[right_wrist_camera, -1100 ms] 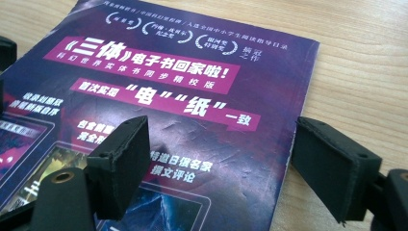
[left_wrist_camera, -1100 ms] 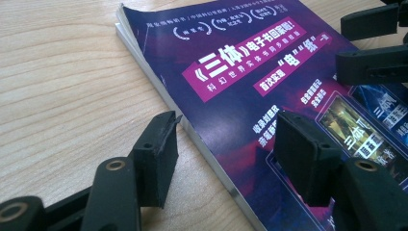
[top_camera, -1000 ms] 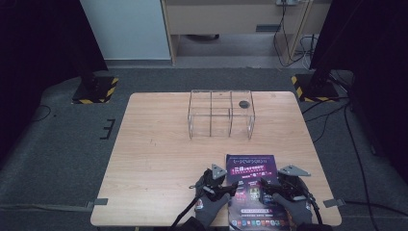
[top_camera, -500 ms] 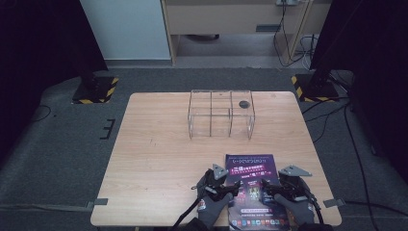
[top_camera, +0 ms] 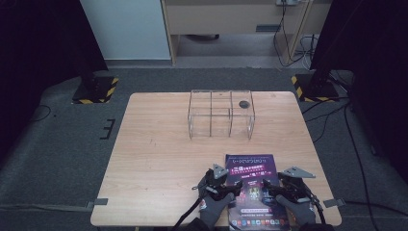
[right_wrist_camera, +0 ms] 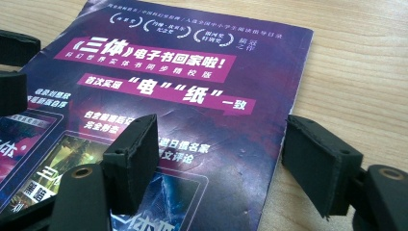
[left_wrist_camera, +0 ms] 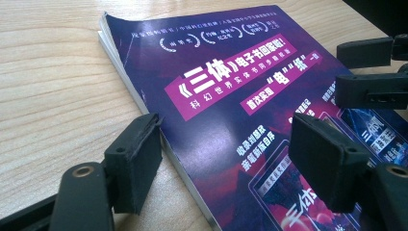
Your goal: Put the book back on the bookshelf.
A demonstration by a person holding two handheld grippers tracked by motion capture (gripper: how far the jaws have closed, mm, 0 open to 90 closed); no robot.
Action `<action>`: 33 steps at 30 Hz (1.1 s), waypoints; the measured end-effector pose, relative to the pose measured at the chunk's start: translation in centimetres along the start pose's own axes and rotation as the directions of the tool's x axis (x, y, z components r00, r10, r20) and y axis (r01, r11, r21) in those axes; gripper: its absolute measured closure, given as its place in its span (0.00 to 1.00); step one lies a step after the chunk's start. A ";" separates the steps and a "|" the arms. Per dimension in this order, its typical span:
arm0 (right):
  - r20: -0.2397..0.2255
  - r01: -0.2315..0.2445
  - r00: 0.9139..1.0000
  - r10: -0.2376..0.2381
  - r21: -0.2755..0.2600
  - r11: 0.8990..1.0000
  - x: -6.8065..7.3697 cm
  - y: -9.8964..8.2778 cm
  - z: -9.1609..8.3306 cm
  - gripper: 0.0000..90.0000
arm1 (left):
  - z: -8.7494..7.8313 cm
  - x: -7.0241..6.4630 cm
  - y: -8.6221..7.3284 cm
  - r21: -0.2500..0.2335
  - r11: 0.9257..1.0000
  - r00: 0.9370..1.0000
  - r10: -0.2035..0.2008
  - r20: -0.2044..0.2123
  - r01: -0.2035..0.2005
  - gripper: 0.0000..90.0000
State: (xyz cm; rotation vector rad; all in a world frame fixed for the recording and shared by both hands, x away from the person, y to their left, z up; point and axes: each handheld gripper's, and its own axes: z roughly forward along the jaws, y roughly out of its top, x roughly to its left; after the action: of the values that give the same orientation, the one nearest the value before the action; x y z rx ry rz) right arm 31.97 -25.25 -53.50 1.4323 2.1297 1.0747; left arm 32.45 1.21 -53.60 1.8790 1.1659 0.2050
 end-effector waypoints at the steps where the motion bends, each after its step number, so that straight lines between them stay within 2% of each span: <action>1: 0.000 0.000 1.000 0.000 0.000 1.000 0.0 0.0 0.0 0.32 | 0.0 0.1 0.0 -0.003 1.000 1.000 -0.007 0.005 0.007 0.30; 5: 0.000 -0.002 1.000 0.002 0.002 1.000 0.0 0.0 0.0 0.32 | -0.2 0.9 -0.1 -0.018 0.997 0.995 -0.075 0.058 0.077 0.31; 7: 0.000 -0.002 1.000 0.002 0.002 1.000 0.0 0.0 0.0 0.32 | -0.3 1.1 -0.1 -0.025 0.995 0.992 -0.095 0.077 0.097 0.32; 13: -0.001 0.000 1.000 0.000 -0.001 1.000 0.0 0.0 0.0 0.32 | -0.6 1.3 -0.1 -0.052 0.991 0.988 -0.115 0.106 0.121 0.34; 16: -0.001 0.000 1.000 0.000 -0.001 1.000 0.0 0.0 0.0 0.32 | -1.0 1.5 0.0 -0.083 0.984 0.979 -0.144 0.147 0.157 0.34; 17: -0.001 0.000 1.000 0.000 -0.001 1.000 0.0 0.0 0.0 0.32 | -1.1 1.5 0.0 -0.089 0.983 0.977 -0.145 0.158 0.160 0.34; 23: -0.003 0.001 1.000 -0.001 -0.003 1.000 -0.1 0.0 0.0 0.32 | -1.2 1.3 0.1 -0.110 0.983 0.977 -0.128 0.168 0.147 0.34; 29: 0.000 -0.008 1.000 0.008 -0.008 1.000 -0.1 0.0 0.0 0.32 | -1.2 1.1 0.4 -0.152 0.983 0.978 -0.076 0.193 0.106 0.37; 31: 0.001 -0.007 1.000 0.007 -0.008 1.000 -0.2 0.0 0.0 0.32 | -1.1 1.3 0.5 -0.162 0.981 0.975 -0.072 0.212 0.107 0.38; 33: -0.001 -0.008 1.000 0.008 -0.006 1.000 -0.3 -0.1 0.0 0.32 | -1.1 1.3 0.6 -0.180 0.976 0.964 -0.072 0.255 0.120 0.39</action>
State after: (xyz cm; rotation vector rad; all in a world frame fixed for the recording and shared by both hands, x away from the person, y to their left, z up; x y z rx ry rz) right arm 32.05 -25.52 -53.57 1.4385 2.1214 1.0845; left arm 32.98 2.82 -52.89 1.6203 1.0250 0.0270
